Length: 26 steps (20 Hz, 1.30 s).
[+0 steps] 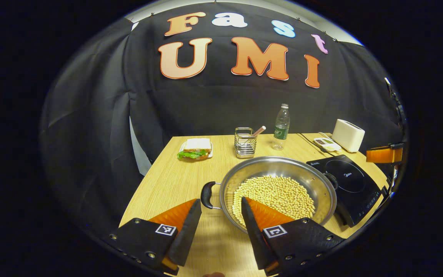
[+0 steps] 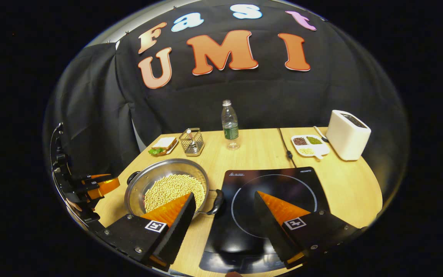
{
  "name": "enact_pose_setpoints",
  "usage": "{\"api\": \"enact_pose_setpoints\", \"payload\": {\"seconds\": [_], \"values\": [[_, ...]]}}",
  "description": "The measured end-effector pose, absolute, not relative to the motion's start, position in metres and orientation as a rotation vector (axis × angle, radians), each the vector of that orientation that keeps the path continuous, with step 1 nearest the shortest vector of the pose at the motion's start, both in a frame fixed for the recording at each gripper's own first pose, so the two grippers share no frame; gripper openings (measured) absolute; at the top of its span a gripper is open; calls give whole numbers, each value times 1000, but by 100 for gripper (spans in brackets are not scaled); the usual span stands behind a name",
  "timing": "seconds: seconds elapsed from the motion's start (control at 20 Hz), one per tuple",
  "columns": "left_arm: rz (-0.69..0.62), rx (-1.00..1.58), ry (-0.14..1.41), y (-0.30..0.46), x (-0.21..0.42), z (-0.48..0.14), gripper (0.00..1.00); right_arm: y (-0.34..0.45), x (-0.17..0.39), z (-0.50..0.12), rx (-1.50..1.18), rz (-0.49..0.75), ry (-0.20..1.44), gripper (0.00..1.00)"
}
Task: First push the handle of the pot to place it horizontally, then grasp the pot with both hands and set it on the induction cooktop.
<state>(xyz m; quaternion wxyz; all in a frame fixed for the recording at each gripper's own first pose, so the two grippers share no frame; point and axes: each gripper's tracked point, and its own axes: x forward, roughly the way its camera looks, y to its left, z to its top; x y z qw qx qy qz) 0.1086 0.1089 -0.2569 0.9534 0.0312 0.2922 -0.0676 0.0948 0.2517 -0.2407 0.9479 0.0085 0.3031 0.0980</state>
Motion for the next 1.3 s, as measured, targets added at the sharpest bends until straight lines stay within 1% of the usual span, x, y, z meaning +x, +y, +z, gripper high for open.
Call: {"api": "enact_pose_setpoints", "payload": {"seconds": [0.15, 0.3, 0.35, 0.4, 0.6, 0.7, 1.05, 1.2, 1.3], "values": [[-157, 58, 618, 112, 126, -270, 67, 275, 102, -270, -8, 208, 682, 96], [-145, 65, 646, 119, 140, -288, 67, 276, 112, -295, -9, 166, 743, 96], [-148, 59, 658, 119, 142, -290, 76, 275, 115, -300, -2, 152, 757, 96], [-150, 56, 669, 120, 143, -295, 80, 275, 116, -303, 8, 144, 767, 96], [-146, 56, 694, 128, 155, -312, 80, 280, 127, -310, 33, 138, 785, 96], [-161, 44, 702, 128, 157, -317, 80, 281, 127, -318, 43, 141, 818, 96], [-182, 35, 738, 124, 165, -335, 80, 285, 130, -327, 49, 134, 850, 95], [-185, 31, 746, 126, 166, -338, 80, 285, 130, -327, 50, 132, 849, 94], [-192, 32, 755, 126, 167, -342, 81, 287, 130, -329, 55, 133, 859, 90]]}}
